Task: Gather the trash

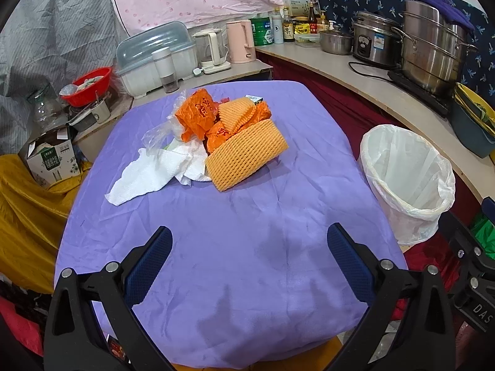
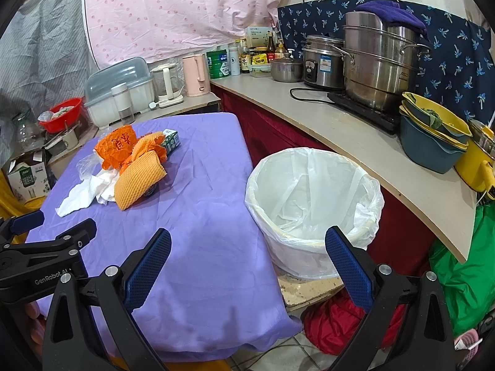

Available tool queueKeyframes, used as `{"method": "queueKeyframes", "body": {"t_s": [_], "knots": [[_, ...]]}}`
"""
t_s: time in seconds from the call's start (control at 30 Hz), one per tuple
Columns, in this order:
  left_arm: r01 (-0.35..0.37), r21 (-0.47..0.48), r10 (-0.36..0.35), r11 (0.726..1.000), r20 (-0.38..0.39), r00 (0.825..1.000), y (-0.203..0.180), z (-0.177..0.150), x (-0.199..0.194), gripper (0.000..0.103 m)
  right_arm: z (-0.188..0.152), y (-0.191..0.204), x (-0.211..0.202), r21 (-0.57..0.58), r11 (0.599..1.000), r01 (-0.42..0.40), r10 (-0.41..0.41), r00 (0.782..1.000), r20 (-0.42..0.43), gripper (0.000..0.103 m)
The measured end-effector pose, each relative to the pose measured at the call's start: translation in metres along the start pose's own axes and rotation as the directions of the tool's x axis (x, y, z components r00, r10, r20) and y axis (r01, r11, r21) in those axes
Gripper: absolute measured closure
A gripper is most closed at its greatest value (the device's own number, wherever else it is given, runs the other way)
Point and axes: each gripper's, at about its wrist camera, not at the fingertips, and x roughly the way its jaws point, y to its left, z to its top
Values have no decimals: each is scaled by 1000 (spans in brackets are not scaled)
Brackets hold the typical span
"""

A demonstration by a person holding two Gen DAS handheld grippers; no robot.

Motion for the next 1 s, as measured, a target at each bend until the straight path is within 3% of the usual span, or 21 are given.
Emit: {"method": "queueKeyframes", "body": {"t_s": [0.27,0.73,1.0], "knots": [[3,-57,-5,998,-30,1000,26,9,19,7,12,18,20,-14,1000,-15,15,1000,-7,7],[-58,-171,45,984,-80,996,101,27,75,7,47,77,91,-45,986,-158,157,987,-36,7],[-50,-230,20,972,-129,991,144,38,124,7,61,122,142,-77,970,-233,228,971,-67,14]]}}
